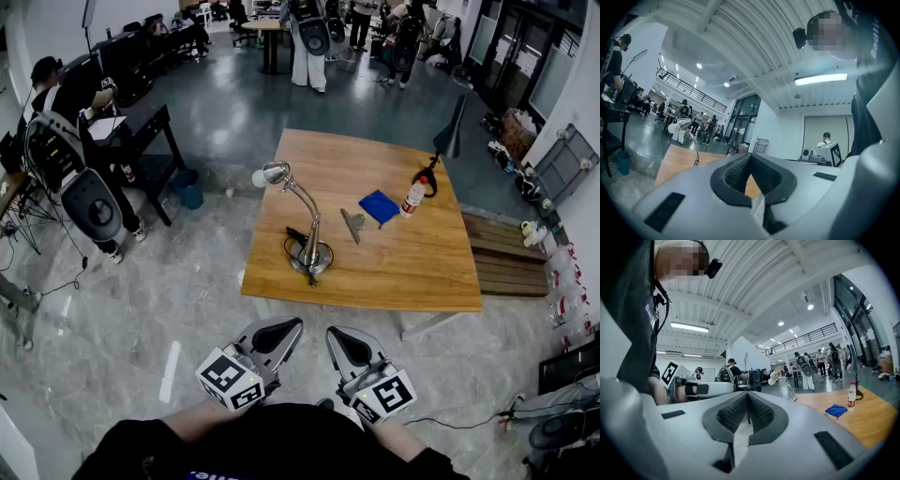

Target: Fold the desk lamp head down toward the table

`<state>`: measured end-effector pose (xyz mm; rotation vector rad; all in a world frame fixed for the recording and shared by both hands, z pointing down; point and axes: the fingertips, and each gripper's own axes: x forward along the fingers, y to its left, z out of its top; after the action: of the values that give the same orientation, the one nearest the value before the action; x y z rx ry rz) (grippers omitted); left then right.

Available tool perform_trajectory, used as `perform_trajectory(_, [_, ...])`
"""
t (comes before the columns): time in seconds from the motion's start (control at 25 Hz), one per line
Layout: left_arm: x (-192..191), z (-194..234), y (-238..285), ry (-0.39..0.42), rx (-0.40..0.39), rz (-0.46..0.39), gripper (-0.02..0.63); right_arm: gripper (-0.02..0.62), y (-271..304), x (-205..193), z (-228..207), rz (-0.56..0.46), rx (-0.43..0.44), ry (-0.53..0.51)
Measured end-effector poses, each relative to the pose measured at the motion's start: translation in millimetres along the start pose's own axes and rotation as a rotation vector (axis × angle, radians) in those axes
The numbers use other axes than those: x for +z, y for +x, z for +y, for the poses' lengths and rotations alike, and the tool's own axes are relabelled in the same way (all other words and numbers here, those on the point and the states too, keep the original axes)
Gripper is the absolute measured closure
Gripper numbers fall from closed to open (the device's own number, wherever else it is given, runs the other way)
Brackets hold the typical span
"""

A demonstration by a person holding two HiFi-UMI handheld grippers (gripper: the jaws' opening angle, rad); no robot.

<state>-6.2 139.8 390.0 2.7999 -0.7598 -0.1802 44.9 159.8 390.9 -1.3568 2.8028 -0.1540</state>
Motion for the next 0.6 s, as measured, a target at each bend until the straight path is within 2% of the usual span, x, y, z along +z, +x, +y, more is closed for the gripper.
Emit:
perform_trajectory(0.36, [1.2, 6.6, 4.2, -0.002, 0.014, 0.001, 0.598, 0.594, 6.4, -3.0, -3.2, 0.009, 0.019, 0.003])
perform_trajectory(0.6, [0.8, 11.8, 10.4, -0.012, 0.041, 0.006, 0.598, 0.592, 7.8, 6.8, -9.7, -0.044, 0.041, 0.014])
